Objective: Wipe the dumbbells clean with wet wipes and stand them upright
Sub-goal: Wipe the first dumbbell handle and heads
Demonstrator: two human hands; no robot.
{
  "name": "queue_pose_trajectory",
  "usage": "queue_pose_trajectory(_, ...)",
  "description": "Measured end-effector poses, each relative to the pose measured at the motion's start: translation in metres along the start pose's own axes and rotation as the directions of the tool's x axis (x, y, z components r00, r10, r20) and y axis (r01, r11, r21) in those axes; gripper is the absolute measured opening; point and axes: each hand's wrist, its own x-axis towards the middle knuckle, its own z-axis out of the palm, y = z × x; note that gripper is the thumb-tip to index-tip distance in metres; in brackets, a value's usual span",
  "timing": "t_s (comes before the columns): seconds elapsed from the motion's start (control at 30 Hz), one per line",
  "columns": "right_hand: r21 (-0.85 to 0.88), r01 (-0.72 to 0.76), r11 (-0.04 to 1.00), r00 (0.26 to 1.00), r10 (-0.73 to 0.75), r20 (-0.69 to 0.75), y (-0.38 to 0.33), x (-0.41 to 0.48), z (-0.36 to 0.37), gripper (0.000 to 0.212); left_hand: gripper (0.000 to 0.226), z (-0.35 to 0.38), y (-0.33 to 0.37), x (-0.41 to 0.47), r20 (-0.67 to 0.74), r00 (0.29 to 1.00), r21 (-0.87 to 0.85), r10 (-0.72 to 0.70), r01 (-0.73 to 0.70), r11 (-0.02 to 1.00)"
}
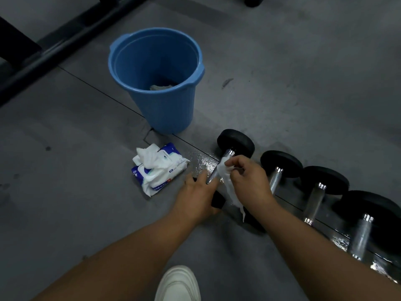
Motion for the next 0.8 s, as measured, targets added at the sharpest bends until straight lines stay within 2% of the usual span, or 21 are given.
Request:
queue_pose_trajectory(0.1, -0.007, 0.011, 1.0, 0.999, -0.01, 0.042, -0.001, -0.021, 0.009, 0.03, 0.08, 0.002, -0.017, -0.03, 0.004, 0.999, 0.05, 0.043, -0.043, 0.998)
queue_pose_trajectory(0.27, -0.024, 0.055, 0.998, 0.992, -0.052, 0.119, 0.0, -0.062, 0.027, 0.029, 0.066, 0.011, -0.054, -0.094, 0.128, 0.983, 0.134, 0.128, -0.145, 0.98)
queue_pose_trajectory(0.43, -0.07, 0.105, 0.992, 0.974, -0.089, 0.207, 0.004, -0.107, 0.057, 0.027, 0.075, 0.02, -0.096, -0.141, 0.132, 0.944, 0.265, 0.304, -0.329, 0.906)
queue_pose_trajectory(0.5, -0.131, 0.171, 0.976, 0.949, -0.128, 0.288, 0.004, -0.114, 0.068, 0.031, 0.083, 0.019, -0.104, -0.144, 0.157, 0.929, 0.243, 0.334, -0.365, 0.899)
queue_pose_trajectory(0.57, -0.223, 0.304, 0.926, 0.887, -0.189, 0.422, 0.001, -0.116, 0.075, 0.044, 0.091, 0.019, -0.101, -0.144, 0.161, 0.944, 0.21, 0.287, -0.317, 0.925)
queue_pose_trajectory(0.63, -0.392, 0.447, 0.804, 0.817, -0.189, 0.544, 0.0, -0.116, 0.083, 0.046, 0.101, 0.021, -0.093, -0.145, 0.144, 0.975, 0.168, 0.167, -0.19, 0.967)
queue_pose_trajectory(0.7, -0.548, 0.514, 0.66, 0.785, -0.104, 0.611, 0.001, -0.114, 0.09, 0.037, 0.106, 0.021, -0.088, -0.143, 0.171, 0.984, 0.12, 0.041, -0.062, 0.991)
queue_pose_trajectory(0.8, -0.668, 0.511, 0.541, 0.763, 0.073, 0.643, 0.013, -0.109, 0.101, 0.037, 0.104, 0.022, -0.09, -0.136, 0.129, 0.989, 0.146, 0.065, -0.084, 0.986)
